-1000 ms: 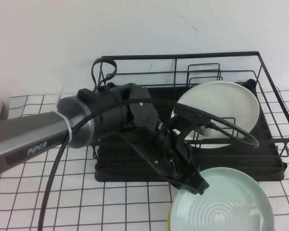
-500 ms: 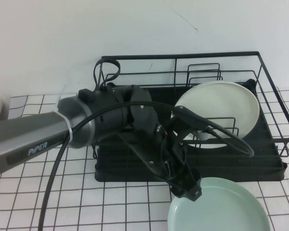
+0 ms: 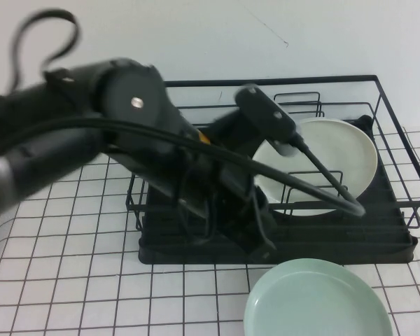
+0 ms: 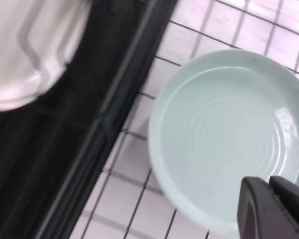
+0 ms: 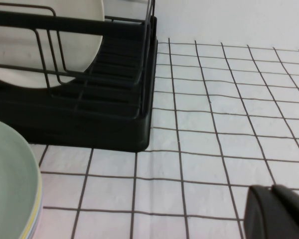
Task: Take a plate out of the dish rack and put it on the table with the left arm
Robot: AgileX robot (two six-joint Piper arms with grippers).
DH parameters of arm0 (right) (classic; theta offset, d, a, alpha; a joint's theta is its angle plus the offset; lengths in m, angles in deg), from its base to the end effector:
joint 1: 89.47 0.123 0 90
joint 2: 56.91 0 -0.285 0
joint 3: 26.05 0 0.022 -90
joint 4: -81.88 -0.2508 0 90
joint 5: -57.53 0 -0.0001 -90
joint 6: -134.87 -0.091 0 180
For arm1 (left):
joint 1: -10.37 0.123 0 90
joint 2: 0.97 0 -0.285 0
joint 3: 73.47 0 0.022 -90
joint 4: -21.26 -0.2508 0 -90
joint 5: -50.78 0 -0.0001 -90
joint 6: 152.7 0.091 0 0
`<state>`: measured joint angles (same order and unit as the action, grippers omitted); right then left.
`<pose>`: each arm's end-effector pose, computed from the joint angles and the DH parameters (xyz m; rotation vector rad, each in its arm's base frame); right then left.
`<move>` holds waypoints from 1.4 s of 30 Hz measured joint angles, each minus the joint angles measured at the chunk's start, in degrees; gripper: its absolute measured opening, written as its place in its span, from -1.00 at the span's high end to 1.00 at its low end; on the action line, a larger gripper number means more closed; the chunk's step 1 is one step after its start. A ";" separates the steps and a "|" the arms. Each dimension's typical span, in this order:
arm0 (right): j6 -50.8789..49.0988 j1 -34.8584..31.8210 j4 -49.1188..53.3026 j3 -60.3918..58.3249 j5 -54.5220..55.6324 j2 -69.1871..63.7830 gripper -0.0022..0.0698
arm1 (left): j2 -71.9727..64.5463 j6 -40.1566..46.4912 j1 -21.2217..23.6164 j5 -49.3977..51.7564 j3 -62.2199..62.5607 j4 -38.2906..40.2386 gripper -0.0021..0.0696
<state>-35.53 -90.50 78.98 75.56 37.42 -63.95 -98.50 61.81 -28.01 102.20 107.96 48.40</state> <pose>0.0531 0.0006 0.1754 -0.1061 1.8393 -0.0806 0.2453 -0.2357 0.3317 1.3045 2.1723 -0.6110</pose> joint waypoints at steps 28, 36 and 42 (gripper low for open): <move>0.00 0.00 0.00 0.00 0.00 0.00 0.94 | 63.60 -18.78 0.00 -22.73 -51.71 -6.76 0.94; 0.00 0.00 0.00 0.00 0.00 0.00 0.94 | 64.37 -15.97 0.00 -27.99 -53.01 -9.93 0.94; 0.00 0.00 0.00 0.00 0.00 0.00 0.94 | 71.79 -22.00 6.65 -42.48 -60.56 -20.00 0.94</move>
<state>-35.53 -90.50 78.98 75.56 37.42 -63.95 -26.71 39.81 -21.35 59.72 47.40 28.40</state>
